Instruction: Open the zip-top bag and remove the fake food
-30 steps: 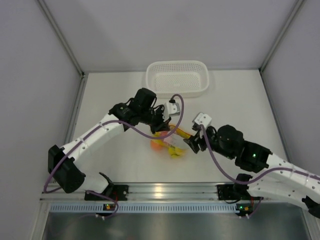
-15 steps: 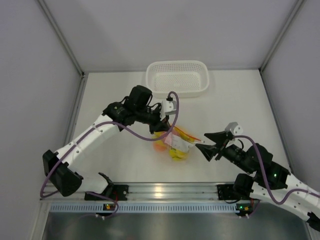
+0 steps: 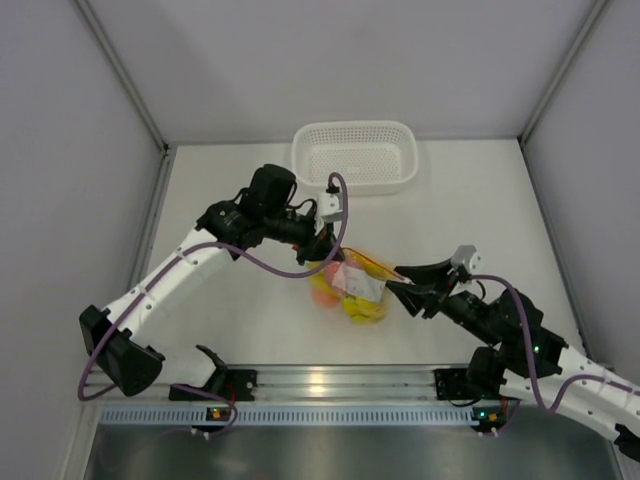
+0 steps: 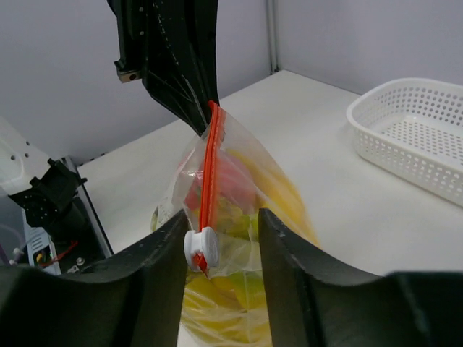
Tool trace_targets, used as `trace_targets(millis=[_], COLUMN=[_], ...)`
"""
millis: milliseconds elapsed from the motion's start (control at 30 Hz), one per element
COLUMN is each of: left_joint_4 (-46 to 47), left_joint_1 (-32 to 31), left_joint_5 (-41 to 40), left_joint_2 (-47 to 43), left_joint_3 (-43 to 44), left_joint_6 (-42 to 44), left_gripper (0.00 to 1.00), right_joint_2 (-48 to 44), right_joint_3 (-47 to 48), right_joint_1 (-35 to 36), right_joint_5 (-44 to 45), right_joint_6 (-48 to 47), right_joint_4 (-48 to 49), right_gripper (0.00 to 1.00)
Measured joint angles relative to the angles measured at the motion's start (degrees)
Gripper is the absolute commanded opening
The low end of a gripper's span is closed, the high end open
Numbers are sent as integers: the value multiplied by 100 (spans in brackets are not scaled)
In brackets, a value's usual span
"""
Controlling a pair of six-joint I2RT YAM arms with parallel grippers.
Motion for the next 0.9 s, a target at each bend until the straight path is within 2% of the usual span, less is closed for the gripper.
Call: trace_targets(millis=[167,300,467,600,767,833,900], left_joint_4=[35,129,483,833,1036,1049,1071], left_joint_1=[50,61,66,66,72,74,76], left_joint_5=[37,31,-15,-94,-138,-142,-142], left_joint_2=[0,-17,-225,-400,-407,-404,-404], left_joint_3=[37,35,-59,-186,-302,-328,-341], left_joint_6=[-181,-350,-632,-866,-1010,-1049,-1078], left_gripper=[0,0,0,0,0,0,0], right_joint_2=[-31,-330,-476,-280,-116,-111,-96], right_joint_3=[-44,-149,-149,-149,-149,-146,-146], right_joint_1=[0,0,0,0,0,0,0], right_joint_5=[2,61,269,444,654,660,686], right_joint_6=[48,157,535,857,990,964,894], right_joint_4=[175,170,223,295,391,446,479], right_gripper=[66,69,64,49,50,37,35])
